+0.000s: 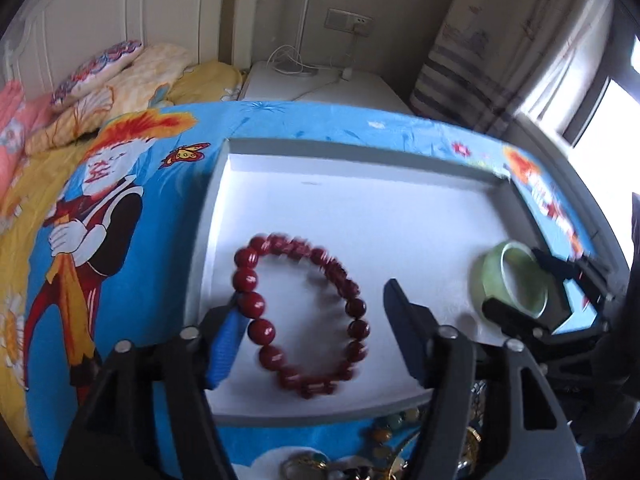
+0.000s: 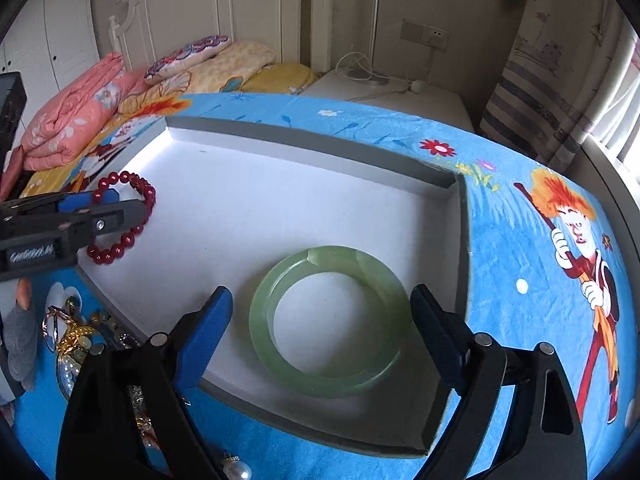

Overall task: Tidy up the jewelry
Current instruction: 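Carry the red bracelet and jade bangle into the white tray and release both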

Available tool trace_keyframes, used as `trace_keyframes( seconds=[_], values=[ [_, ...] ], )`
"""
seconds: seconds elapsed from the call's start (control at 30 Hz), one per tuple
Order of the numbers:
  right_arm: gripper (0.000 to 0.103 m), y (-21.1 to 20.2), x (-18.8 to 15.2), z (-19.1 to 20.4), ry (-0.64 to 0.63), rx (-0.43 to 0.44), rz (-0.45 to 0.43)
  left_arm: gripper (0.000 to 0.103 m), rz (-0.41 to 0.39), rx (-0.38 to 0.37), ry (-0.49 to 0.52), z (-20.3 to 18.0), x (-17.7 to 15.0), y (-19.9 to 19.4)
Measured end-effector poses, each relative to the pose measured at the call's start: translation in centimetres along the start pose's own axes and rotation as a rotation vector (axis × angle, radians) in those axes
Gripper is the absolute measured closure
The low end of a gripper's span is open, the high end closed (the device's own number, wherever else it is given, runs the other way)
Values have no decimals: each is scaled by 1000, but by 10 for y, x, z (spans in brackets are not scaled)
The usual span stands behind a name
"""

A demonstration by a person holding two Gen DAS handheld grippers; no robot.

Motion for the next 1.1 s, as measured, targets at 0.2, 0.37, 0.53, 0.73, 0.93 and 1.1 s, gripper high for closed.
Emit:
trace_keyframes(
  seconds=[0.2,0.37,0.53,0.73,0.93,1.1],
  values=[
    [16,3,-1,1,-6,8,34,22,34,106,83,-10,-14,7],
    [16,1,-9,4,-41,33,74,19,81,85,83,-17,-28,2],
    [16,-6,-28,7,-67,39,95,19,71,72,96,-28,-49,-8],
    [16,-25,-62,10,-51,34,74,19,49,60,101,-43,-84,-25],
    [16,-46,-93,16,-32,29,29,19,35,43,119,-53,-110,-39],
    [16,-54,-100,18,-24,30,-4,18,5,-31,109,-56,-117,-51]
  ],
)
Point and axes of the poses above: each gripper's, at about its wrist camera, not at the fingertips, and y roughly the way its jaws point, z to its left, x to its top, the point moved 9 cm from there along y, roughly the way its jaws point, and after that the axes turned 9 degrees about z, right-handed, at the moved point
